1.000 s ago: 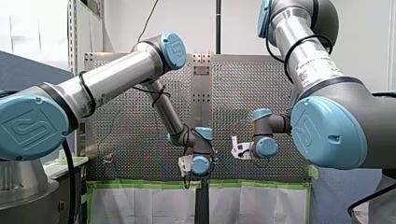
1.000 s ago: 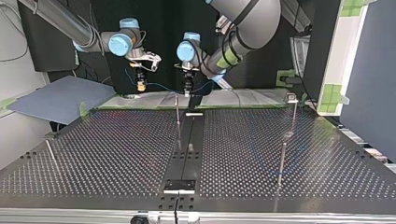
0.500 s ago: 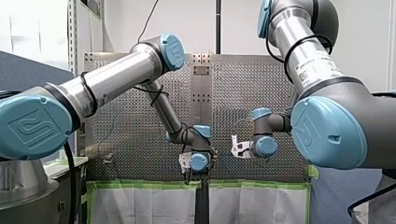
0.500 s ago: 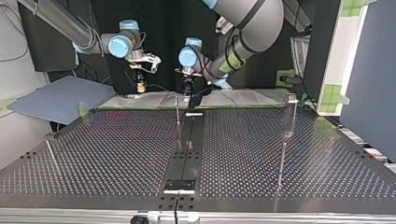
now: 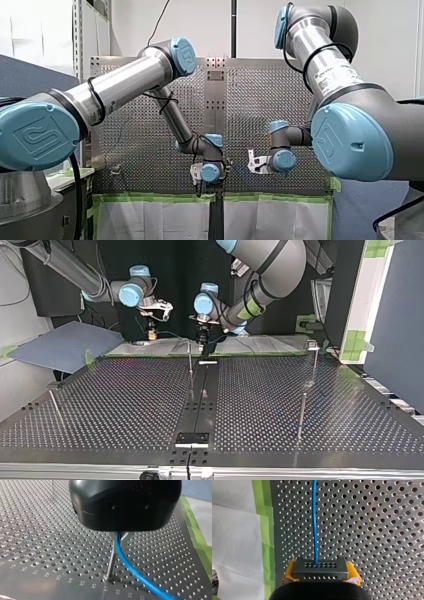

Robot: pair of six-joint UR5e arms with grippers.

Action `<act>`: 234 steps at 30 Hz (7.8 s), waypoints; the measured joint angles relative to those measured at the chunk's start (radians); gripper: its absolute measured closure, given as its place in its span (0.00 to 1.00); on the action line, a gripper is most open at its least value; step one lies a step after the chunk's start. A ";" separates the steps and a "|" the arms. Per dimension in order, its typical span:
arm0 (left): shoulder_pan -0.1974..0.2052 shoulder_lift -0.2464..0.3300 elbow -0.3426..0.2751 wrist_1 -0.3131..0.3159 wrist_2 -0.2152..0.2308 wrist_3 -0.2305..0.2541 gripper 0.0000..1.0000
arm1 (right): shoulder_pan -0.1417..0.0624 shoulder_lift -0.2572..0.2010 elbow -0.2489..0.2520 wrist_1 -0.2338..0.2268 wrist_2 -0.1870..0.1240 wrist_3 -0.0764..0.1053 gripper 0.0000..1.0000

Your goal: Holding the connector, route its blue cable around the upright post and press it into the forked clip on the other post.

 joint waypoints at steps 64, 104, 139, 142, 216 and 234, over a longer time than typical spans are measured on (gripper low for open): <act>0.052 -0.001 0.045 -0.032 0.100 -0.020 1.00 | -0.070 0.008 -0.132 0.052 -0.109 0.018 1.00; 0.067 -0.001 0.050 -0.032 0.108 -0.035 1.00 | -0.076 0.071 -0.292 0.154 -0.146 -0.011 1.00; 0.067 0.001 0.067 -0.212 0.159 0.001 0.00 | -0.067 0.073 -0.293 0.181 -0.147 -0.021 1.00; 0.065 0.002 0.061 -0.234 0.165 0.002 0.00 | -0.066 0.072 -0.293 0.182 -0.147 -0.021 1.00; 0.070 0.143 -0.153 -0.159 0.428 -0.020 0.00 | -0.059 0.073 -0.303 0.207 -0.150 -0.029 1.00; 0.067 0.182 -0.205 -0.123 0.396 -0.011 0.00 | -0.058 0.073 -0.304 0.208 -0.150 -0.029 1.00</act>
